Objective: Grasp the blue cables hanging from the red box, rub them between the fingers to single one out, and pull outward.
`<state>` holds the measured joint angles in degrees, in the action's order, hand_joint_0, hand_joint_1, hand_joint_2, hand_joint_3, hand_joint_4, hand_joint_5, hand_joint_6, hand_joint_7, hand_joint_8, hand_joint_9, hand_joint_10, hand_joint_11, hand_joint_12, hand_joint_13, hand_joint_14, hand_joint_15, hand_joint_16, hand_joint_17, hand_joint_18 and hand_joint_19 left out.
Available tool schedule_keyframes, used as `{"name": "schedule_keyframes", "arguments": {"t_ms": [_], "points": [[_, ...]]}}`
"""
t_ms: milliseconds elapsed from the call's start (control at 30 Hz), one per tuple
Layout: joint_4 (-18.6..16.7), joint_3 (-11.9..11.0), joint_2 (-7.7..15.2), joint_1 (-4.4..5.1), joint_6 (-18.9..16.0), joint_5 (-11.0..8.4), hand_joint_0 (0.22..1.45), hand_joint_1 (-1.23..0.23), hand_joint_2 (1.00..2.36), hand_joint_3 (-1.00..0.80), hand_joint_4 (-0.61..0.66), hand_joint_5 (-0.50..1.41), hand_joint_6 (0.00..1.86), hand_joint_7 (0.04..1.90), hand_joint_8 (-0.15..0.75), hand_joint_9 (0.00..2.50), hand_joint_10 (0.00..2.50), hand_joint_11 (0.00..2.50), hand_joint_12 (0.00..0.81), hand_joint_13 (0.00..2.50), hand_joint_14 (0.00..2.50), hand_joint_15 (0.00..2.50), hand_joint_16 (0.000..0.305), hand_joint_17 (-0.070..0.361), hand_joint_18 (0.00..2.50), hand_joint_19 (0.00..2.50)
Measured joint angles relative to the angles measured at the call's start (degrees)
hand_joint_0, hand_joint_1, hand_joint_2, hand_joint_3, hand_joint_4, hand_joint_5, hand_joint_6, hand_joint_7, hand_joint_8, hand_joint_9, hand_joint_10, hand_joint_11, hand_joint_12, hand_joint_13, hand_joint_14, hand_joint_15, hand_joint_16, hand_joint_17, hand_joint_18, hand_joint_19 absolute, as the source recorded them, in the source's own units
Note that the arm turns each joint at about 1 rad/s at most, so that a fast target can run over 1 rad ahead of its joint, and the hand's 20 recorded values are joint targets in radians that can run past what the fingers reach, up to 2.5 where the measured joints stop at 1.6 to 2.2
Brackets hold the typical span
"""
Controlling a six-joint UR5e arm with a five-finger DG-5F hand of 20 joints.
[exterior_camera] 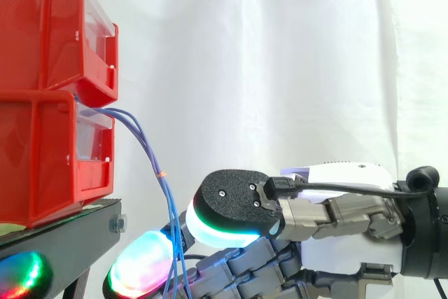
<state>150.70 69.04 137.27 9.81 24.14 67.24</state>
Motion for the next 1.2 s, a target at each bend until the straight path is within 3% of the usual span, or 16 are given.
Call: {"name": "schedule_keyframes", "arguments": {"t_ms": [367,467,667,900,1200], "points": [[-0.1,-0.5,0.0,0.71,-4.0,-0.7,0.57,-0.68,1.01,-0.43,0.25,-0.12,0.5,1.26,0.276,0.57,0.01,0.17,0.402,0.53,0.01,0.39,0.052,0.116,0.38,0.53],[0.8,-1.1,0.0,0.63,-5.0,-0.64,0.58,-0.69,1.01,-0.4,0.22,-0.13,0.55,1.22,0.274,0.56,0.01,0.17,0.4,0.52,0.01,0.39,0.051,0.115,0.38,0.53],[6.3,-4.1,-0.1,0.02,-6.5,0.11,0.59,-0.69,1.01,-0.36,0.21,-0.16,0.67,1.05,0.274,0.59,0.01,0.2,0.401,0.56,0.01,0.4,0.051,0.115,0.41,0.54],[15.1,-6.9,-0.1,-0.47,-7.1,1.34,0.57,-0.66,1.01,-0.42,0.24,-0.15,0.63,1.08,0.277,0.59,0.01,0.22,0.401,0.56,0.02,0.42,0.052,0.116,0.41,0.55],[17.7,-7.3,-1.7,-1.54,-6.9,1.58,0.56,-0.65,1.0,-0.46,0.24,-0.14,0.59,1.14,0.287,0.6,0.01,0.22,0.408,0.56,0.02,0.41,0.053,0.118,0.42,0.56]]}}
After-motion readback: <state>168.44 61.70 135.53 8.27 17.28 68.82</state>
